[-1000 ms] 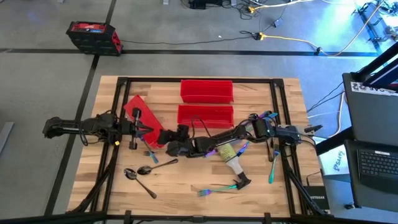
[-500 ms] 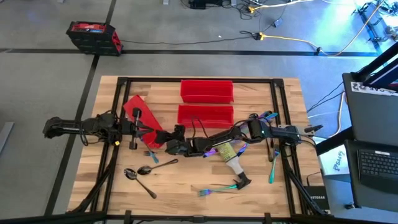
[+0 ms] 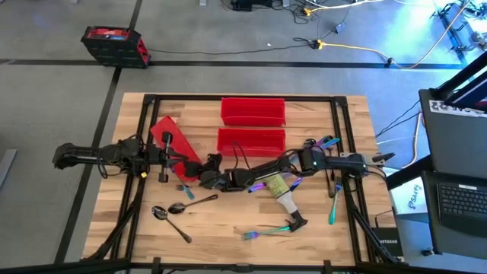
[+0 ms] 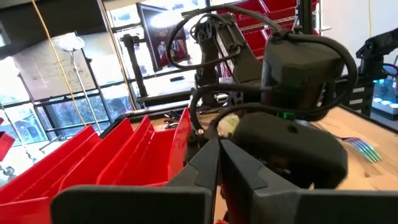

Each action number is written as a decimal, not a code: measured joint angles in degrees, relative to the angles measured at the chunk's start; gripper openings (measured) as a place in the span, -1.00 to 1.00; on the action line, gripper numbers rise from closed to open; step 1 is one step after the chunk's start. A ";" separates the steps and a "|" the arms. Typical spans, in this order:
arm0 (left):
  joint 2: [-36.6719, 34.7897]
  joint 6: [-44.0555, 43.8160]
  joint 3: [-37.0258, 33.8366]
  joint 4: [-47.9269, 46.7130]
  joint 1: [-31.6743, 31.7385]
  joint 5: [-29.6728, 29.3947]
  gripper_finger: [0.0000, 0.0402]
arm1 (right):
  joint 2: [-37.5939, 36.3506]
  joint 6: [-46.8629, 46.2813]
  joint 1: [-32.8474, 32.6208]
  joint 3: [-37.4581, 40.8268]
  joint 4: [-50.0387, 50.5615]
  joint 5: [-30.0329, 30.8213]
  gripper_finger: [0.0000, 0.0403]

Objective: Sort silverware
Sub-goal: Prepare the red bins

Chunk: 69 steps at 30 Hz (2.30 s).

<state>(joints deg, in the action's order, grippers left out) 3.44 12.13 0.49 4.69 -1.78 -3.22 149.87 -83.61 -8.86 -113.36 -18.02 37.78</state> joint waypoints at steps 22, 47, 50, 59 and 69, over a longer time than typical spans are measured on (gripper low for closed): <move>-0.02 -1.65 0.00 3.65 0.00 -0.20 -0.99 | 2.27 1.14 0.70 -3.34 -2.39 -5.45 -0.64; -0.04 2.01 5.95 18.38 0.00 4.50 -0.99 | 0.94 13.43 1.36 -3.22 -18.37 -6.39 -1.00; -0.04 2.05 7.44 18.31 0.00 4.50 -0.99 | 0.36 17.87 1.41 -3.10 -18.64 -7.23 -1.00; -0.04 3.00 8.72 18.31 0.00 4.50 -0.99 | -8.99 29.89 2.10 -3.28 -2.37 -7.03 -1.00; -0.04 2.64 8.73 18.72 -0.04 7.75 -0.99 | -19.28 34.64 3.23 -3.25 26.15 0.55 -1.00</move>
<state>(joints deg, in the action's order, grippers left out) 3.40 14.77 9.22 23.41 -1.83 4.52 130.59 -48.97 -5.63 -116.61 8.13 38.33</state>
